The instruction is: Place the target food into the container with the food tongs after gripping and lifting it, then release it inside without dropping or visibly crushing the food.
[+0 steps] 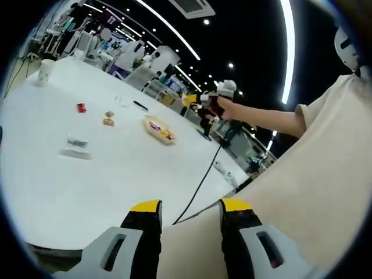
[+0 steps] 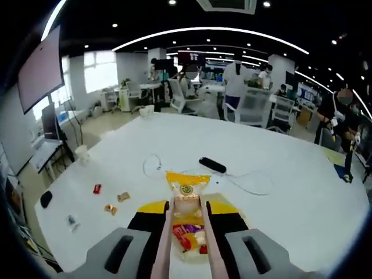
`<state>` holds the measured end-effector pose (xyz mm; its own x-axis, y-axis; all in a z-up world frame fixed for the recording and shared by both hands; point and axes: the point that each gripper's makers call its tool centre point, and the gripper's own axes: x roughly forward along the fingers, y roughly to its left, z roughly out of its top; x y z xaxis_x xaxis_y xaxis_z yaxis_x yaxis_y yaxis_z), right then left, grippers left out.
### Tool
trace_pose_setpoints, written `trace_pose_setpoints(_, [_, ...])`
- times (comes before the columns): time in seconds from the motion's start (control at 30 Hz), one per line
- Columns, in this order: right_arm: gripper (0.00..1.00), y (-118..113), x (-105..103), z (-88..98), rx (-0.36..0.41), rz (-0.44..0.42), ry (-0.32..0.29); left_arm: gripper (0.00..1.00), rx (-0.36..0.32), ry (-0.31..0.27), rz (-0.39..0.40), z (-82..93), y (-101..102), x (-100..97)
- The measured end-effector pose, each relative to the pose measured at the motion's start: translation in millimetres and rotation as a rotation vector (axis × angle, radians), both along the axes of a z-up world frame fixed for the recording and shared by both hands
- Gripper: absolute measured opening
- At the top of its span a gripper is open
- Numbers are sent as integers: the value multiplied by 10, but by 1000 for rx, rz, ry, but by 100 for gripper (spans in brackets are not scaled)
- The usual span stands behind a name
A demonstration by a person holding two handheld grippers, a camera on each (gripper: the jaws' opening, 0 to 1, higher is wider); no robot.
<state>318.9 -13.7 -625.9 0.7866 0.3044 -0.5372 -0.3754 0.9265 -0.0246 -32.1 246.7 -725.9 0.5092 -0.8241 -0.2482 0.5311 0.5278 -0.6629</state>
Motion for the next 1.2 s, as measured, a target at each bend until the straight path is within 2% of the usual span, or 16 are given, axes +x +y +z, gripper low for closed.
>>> trace_pose_setpoints(0.4, [25, -34, 22, 0, -2, -6, 3, 38, 2, 1, -5, 6, 3, 16])
trace_pose_setpoints(0.83, [25, -11, 196, 174, 5, -4, -25, 38, 5, -3, -16, 21, -14, 44])
trace_pose_setpoints(1.2, [25, 4, 221, 193, -6, 3, -31, 38, 3, -1, -8, 16, -20, 32])
